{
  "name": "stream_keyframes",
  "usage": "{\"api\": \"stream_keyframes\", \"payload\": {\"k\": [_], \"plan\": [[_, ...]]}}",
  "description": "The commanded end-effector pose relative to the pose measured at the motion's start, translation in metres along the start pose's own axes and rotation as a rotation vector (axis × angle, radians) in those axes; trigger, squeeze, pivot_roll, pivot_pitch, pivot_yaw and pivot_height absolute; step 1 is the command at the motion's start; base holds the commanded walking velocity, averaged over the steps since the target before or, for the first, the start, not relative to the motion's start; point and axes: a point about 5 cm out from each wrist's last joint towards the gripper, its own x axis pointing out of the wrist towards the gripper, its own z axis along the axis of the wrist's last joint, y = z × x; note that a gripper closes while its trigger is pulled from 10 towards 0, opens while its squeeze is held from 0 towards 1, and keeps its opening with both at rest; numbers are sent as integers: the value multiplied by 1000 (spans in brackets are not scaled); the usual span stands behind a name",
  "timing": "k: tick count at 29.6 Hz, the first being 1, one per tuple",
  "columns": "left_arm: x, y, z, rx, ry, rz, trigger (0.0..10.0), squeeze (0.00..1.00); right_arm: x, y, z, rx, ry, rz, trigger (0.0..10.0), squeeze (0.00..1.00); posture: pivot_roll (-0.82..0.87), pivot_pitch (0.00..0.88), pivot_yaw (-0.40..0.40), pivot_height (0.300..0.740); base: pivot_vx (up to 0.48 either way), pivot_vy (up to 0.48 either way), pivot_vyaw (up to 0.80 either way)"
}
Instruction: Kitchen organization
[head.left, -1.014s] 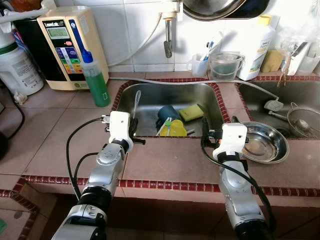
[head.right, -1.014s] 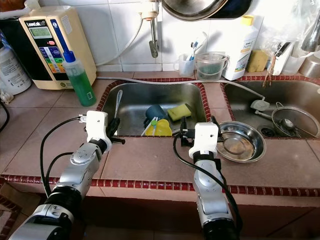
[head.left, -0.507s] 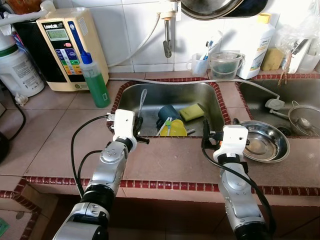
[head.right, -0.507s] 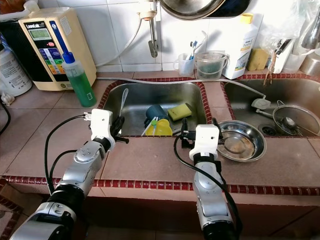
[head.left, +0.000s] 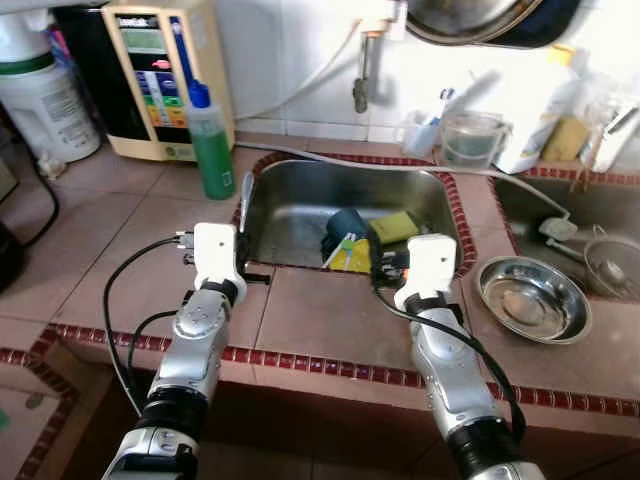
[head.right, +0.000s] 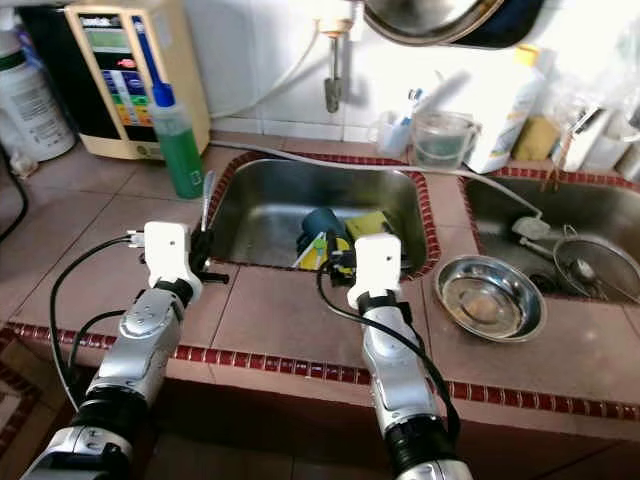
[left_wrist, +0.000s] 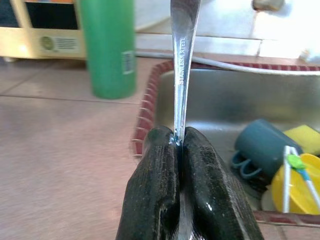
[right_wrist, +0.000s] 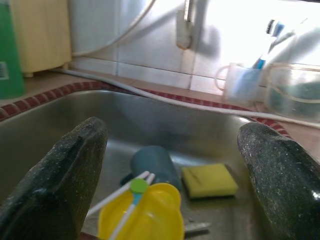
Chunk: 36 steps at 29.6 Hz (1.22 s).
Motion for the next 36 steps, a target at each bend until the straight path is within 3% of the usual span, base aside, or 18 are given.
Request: {"api": "stream_keyframes", "payload": {"k": [1, 24, 36], "plan": [[-2, 2, -2, 4, 11, 17, 10000, 0, 4, 0, 4, 10, -14, 6, 10000, 0, -80, 0, -13, 740, 0, 0, 0], [-4, 2, 2, 16, 14, 16, 10000, 0, 6, 2, 2, 19, -24, 14, 10000, 0, -84, 0, -6, 740, 0, 0, 0], [-1, -8, 2, 34, 19, -32, 10000, 0, 2, -4, 2, 14, -30, -19, 10000, 0, -134, 0, 31, 740, 0, 0, 0]]}}
